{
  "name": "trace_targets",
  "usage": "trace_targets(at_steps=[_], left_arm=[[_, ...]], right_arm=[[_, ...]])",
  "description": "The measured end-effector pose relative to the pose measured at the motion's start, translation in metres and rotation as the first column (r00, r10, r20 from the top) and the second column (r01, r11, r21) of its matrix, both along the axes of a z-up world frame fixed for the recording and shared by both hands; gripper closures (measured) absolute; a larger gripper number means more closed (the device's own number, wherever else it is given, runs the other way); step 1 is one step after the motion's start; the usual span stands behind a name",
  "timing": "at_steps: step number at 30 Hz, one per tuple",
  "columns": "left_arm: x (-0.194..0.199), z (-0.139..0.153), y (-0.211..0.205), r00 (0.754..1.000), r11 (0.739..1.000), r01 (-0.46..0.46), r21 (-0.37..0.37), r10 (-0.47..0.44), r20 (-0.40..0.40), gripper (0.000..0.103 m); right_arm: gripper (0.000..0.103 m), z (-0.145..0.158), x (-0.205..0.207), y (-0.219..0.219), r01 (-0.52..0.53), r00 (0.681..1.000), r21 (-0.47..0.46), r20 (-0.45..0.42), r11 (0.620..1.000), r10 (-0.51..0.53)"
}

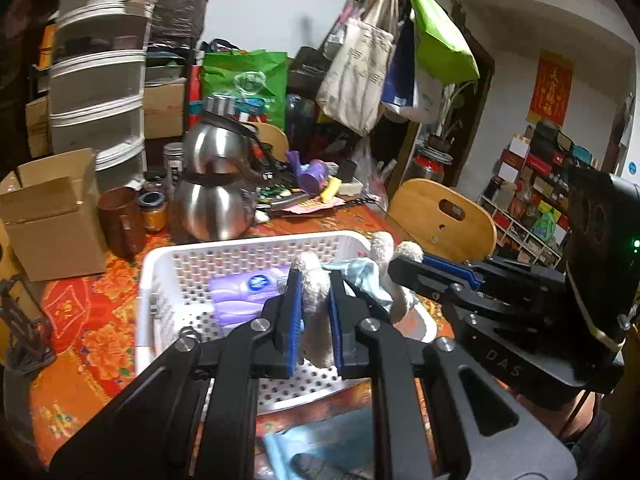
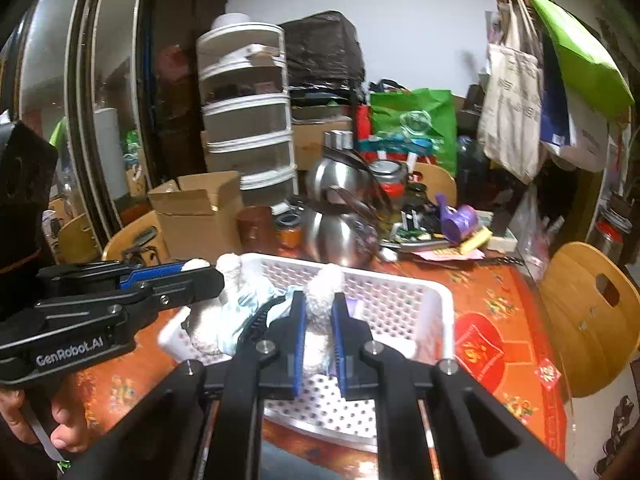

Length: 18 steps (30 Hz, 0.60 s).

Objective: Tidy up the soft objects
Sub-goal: 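Carry the white gloves with both tools over the basket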

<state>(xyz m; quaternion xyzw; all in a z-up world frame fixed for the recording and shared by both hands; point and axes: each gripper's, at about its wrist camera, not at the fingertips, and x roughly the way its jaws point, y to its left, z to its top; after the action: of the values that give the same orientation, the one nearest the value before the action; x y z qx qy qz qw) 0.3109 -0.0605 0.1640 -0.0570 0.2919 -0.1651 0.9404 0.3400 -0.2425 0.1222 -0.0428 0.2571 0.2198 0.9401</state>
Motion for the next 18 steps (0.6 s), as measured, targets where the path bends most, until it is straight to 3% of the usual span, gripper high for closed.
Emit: trace_targets(at_steps=[9,15,16,18], left_arm=[[0.024,-0.024,-0.053,0.999,0.999,0.038,0.021,-0.037,-0.027,0.092],[0.042,-0.047,-0.072,0.997,0.998,0.038,0.044,-0.035,-0.063,0.091],[0.043,-0.051,-0.071,0.997,0.998,0.040,0.047,-0.036,-0.069,0.087],[0.050,-0.059,-0.073,0.996,0.997,0.036,0.068,-0.030,-0.085,0.065]], right_arm=[[0.092,-0.011,0.014,-0.046,0.062,0.998,0.019,-0.016,0.998,-0.062],[0.092,-0.031,0.023,-0.052,0.070,0.997,-0.010,-0.042,0.997,-0.070],[0.092,-0.034,0.025,-0.053,0.071,0.996,-0.013,-0.044,0.997,-0.072],[0.092,-0.041,0.029,-0.054,0.086,0.995,-0.026,-0.056,0.996,-0.088]])
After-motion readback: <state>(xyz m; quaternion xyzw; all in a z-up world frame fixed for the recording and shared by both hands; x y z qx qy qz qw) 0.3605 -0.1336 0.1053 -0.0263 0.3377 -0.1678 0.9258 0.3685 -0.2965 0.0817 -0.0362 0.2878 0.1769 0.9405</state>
